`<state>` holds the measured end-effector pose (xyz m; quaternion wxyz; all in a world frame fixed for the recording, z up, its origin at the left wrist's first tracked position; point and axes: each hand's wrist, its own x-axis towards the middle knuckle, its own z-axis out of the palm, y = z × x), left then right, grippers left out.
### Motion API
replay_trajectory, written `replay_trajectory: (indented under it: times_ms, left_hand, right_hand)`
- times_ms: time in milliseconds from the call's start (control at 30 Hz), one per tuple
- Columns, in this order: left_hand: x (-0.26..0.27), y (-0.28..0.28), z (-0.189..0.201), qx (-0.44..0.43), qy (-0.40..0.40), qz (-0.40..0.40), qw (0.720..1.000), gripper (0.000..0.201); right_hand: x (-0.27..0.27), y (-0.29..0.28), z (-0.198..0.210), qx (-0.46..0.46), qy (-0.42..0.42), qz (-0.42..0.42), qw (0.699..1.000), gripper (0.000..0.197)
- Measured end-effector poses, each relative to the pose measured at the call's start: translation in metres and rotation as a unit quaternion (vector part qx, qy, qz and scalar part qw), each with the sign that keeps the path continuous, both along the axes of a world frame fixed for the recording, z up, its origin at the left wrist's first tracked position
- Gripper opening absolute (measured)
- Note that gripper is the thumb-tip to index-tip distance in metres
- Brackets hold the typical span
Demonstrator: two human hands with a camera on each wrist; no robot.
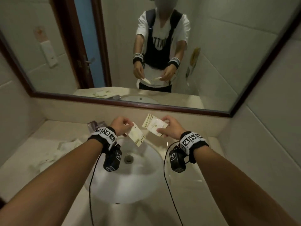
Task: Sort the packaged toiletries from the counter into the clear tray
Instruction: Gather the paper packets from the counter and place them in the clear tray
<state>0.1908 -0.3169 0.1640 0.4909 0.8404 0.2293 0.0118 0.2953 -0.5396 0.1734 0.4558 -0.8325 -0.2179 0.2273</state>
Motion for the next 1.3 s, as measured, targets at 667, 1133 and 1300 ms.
replay_trajectory:
  times_ms: [667, 1133, 1300]
  left_hand:
    - [0.052, -0.113, -0.046, -0.037, 0.016, -0.032, 0.999, 0.009]
    - [0.052, -0.093, -0.092, -0.102, 0.074, 0.025, 0.992, 0.019]
    - [0.055, -0.086, -0.104, -0.112, 0.080, 0.050, 0.989, 0.019]
  right_hand:
    - [0.017, -0.166, -0.108, -0.151, 0.105, -0.166, 0.969, 0.029]
    - [0.046, -0.125, -0.192, -0.222, 0.213, -0.170, 0.936, 0.034]
    - [0.056, -0.112, -0.204, -0.211, 0.205, -0.208, 0.933, 0.034]
